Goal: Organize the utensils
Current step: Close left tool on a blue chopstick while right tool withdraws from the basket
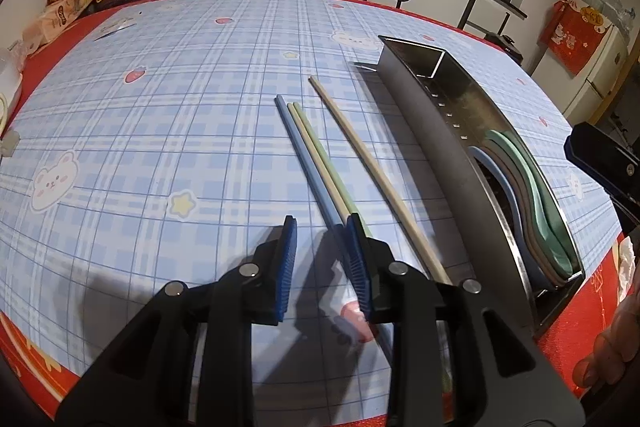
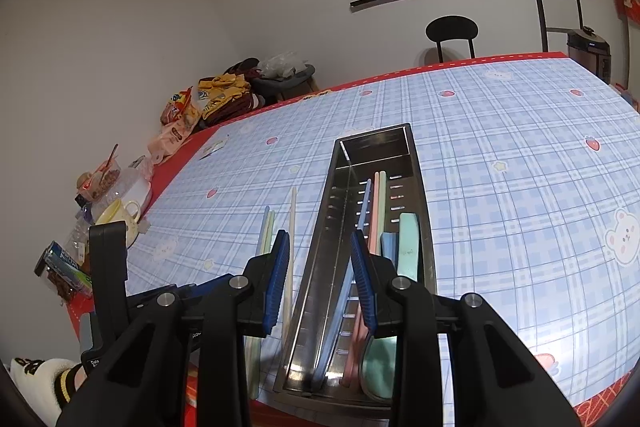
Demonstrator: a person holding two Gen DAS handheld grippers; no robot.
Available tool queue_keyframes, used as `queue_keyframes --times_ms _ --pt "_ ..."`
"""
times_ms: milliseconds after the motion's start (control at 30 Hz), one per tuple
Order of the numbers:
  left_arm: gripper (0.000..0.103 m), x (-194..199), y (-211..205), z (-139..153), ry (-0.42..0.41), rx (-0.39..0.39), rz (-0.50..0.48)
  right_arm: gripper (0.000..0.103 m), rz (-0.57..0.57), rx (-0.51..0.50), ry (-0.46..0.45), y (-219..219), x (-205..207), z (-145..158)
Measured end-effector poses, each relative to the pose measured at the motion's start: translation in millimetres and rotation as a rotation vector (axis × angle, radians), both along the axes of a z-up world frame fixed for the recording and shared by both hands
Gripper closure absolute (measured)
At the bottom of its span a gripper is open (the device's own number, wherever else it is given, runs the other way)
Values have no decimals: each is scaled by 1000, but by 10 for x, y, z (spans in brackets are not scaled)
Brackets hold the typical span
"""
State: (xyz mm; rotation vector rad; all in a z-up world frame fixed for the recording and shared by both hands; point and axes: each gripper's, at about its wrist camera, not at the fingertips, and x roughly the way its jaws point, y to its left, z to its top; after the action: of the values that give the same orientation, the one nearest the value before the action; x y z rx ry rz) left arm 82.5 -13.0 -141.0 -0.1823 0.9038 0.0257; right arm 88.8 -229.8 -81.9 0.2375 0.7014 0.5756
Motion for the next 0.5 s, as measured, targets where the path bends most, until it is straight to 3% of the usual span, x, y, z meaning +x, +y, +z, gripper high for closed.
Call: queue_keyframes --times_ms 300,500 --pt "71 -20 -43 8 -1 42 4 72 -7 11 2 -33 -14 -11" --pt "71 -37 -138 48 30 122 -65 72 -4 23 -1 -60 -32 -8"
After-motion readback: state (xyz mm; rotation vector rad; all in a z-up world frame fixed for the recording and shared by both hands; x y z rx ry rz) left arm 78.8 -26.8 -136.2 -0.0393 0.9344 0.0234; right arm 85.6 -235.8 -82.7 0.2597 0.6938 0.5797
